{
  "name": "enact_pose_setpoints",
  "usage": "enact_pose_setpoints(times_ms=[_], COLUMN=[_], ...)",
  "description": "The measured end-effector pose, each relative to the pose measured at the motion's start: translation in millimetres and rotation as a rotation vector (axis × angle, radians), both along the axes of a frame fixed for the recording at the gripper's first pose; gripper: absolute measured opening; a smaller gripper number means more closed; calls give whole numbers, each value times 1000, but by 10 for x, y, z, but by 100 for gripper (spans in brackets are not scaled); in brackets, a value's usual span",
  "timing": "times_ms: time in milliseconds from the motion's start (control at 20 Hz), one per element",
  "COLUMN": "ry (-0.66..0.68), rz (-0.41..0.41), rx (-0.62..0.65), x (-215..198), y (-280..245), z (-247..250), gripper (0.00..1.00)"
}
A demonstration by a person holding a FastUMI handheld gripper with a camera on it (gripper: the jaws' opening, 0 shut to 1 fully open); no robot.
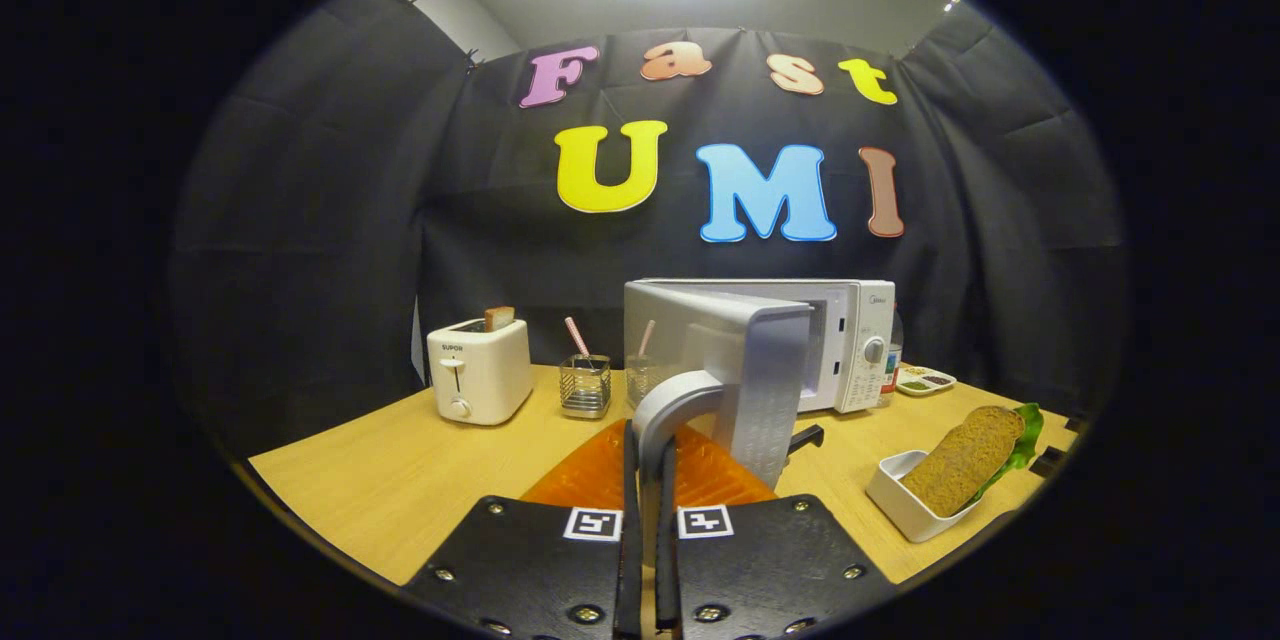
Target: Open the microwave, put the food inside, and close the microwave door.
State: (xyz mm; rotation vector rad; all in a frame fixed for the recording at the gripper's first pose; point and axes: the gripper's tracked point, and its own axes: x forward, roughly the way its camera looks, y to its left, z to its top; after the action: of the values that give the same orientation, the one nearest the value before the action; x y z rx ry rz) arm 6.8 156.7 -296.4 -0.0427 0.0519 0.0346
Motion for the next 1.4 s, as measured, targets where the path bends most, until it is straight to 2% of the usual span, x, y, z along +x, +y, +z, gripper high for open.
enact_pose_setpoints(times_ms=[100,300,400,550,750,800,850,950,1200,1400], ry=[-13,-43,-62,-34,-29,-25,-10,-3,-74,-110], rz=[-24,-122,-138,-109,69,141,207,277,216,136], rx=[7,7,22,32,-27,-32,-41,-69,-62,-112], x=[-5,11,8,-147,-505,-607,-698,-841,-960,-940], y=[240,492,574,729,981,1034,1031,797,-255,-975], z=[-11,-20,-41,-148,-286,-329,-350,-356,-150,-76], gripper=[6,6,7,8,15,25,48,79,80,80])
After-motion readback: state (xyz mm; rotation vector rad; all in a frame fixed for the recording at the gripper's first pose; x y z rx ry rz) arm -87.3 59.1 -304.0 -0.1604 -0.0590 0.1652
